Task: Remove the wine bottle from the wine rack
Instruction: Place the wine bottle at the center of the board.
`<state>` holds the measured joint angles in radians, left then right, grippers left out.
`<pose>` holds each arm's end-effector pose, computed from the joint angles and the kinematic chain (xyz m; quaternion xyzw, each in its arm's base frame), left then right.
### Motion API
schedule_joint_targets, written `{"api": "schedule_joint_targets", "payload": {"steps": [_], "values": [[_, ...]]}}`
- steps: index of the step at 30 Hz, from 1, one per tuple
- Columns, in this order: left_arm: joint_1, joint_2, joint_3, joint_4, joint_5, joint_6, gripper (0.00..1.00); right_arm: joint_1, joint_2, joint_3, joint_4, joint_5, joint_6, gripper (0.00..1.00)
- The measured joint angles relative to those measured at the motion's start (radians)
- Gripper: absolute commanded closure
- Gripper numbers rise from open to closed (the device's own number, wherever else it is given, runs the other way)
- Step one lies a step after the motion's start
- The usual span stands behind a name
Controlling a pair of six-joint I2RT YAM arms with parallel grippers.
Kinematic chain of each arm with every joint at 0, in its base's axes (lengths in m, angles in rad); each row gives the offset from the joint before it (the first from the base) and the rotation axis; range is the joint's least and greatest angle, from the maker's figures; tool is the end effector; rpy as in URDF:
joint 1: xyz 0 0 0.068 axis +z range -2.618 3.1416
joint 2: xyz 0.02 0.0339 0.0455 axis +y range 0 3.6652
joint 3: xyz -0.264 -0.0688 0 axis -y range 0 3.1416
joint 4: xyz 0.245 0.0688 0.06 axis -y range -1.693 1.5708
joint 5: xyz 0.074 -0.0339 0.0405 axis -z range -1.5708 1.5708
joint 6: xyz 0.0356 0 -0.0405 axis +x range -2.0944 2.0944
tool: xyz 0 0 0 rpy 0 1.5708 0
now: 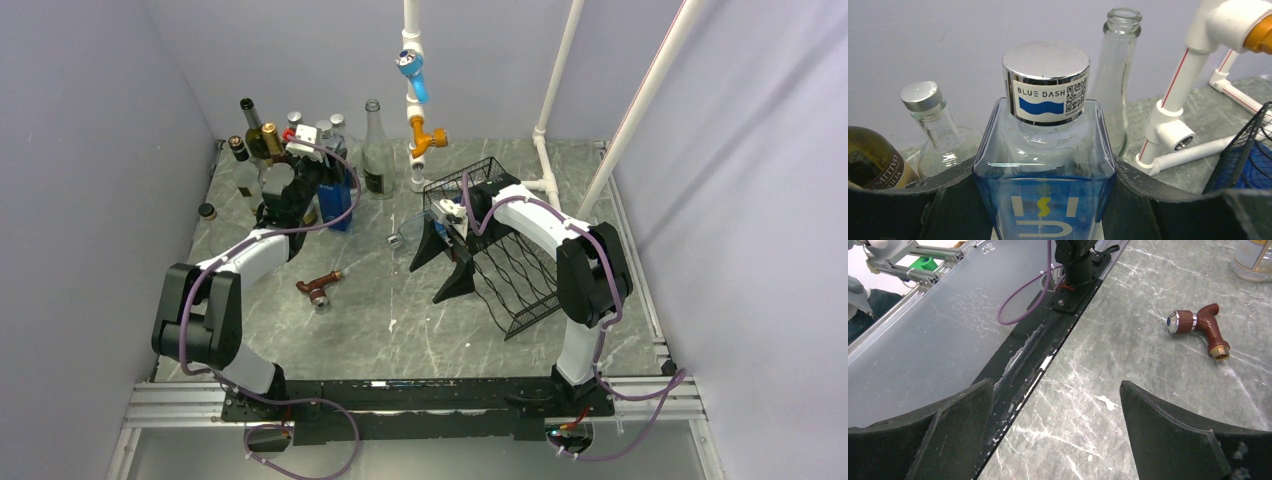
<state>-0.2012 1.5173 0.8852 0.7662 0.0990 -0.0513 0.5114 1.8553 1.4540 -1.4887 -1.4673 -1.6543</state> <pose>0.3397 -0.0729 0.2954 0.0864 0.6527 -0.1270 0.7419 0.2606 0.1868 0.2527 -0.5978 0.4378 0.6199 0.2583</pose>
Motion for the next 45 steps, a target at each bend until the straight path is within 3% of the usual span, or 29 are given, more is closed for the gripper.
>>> {"api": "schedule_joint_targets", "payload": {"steps": [7,17,30,45], "values": [[0.003,0.065,0.013,0.043,-0.018,0.016,0.98,0.0,0.0,0.0,-0.001,0.0,-0.001,0.01],[0.003,0.07,0.007,0.084,-0.06,0.017,0.52,-0.004,0.0,0.0,-0.003,0.0,-0.004,0.01],[0.003,0.03,-0.029,0.109,-0.092,0.015,0.2,-0.006,0.0,0.0,-0.003,0.0,-0.004,0.01],[0.003,-0.084,-0.01,0.103,-0.121,0.014,0.11,-0.007,0.0,0.0,-0.003,0.0,-0.004,0.01]]}}
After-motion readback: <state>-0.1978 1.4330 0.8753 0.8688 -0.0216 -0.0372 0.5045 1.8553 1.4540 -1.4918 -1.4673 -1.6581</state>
